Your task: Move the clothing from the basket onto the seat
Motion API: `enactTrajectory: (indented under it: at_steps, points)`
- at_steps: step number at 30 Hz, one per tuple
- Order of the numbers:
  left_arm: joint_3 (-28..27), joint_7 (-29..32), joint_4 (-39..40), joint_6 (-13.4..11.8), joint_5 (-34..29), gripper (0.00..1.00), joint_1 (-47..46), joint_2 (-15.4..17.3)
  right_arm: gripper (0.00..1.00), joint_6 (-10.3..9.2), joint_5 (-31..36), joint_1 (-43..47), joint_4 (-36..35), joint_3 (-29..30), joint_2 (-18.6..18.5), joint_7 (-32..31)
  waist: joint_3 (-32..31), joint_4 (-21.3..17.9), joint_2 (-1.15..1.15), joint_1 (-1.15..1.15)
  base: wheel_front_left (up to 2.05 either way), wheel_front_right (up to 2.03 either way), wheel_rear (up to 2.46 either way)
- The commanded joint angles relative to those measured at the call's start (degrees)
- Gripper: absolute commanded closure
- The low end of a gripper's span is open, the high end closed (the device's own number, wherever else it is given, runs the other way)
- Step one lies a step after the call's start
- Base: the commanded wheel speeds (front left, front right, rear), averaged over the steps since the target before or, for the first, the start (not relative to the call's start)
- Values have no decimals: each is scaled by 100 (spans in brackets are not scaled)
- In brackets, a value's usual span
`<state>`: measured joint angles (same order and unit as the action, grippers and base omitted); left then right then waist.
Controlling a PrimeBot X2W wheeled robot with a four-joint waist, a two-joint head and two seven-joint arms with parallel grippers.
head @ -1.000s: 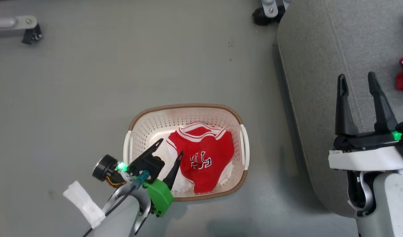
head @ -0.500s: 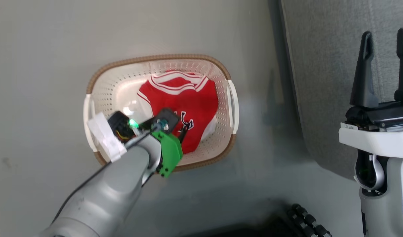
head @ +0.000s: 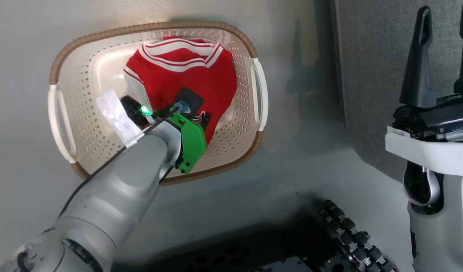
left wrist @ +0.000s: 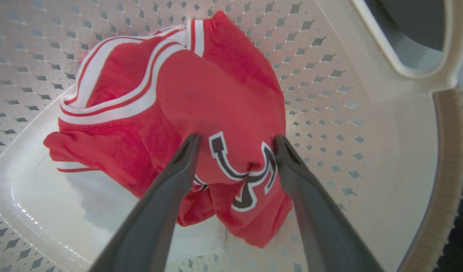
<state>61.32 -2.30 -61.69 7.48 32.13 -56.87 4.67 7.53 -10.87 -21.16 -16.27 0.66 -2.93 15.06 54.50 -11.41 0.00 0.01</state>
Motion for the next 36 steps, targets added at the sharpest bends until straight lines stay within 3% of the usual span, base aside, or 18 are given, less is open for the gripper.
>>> enactTrajectory:
  at_steps: [1,8,17,19,20,28,36]
  points:
    - [36,-54,-120,-2,-57,0,-221,9,0,-8,59,-36,-55,-28,3,17,182,-114,0,-1,0,0,0]
    - [60,-288,-623,-252,-45,0,-426,-128,0,-8,160,72,-160,-76,3,17,278,-96,0,-1,0,0,0]
    - [108,-478,-818,-335,105,0,-442,-169,0,-8,223,98,-261,-194,-14,17,396,-217,0,-1,0,0,0]
    - [96,-538,-804,-324,170,75,-412,-171,0,-8,219,124,-280,-168,-12,17,400,-251,0,-1,0,0,0]
    - [120,-542,-805,-307,163,100,-411,-170,0,-8,200,139,-288,-158,-11,17,401,-267,0,-1,0,0,0]
    - [243,-747,-645,-137,336,100,-276,-171,0,-8,132,145,-166,-151,-2,17,210,-256,0,-1,0,0,0]
    - [301,-1133,-270,-51,617,100,85,-172,0,-8,142,77,117,-258,-1,17,-546,-80,0,-1,0,0,0]
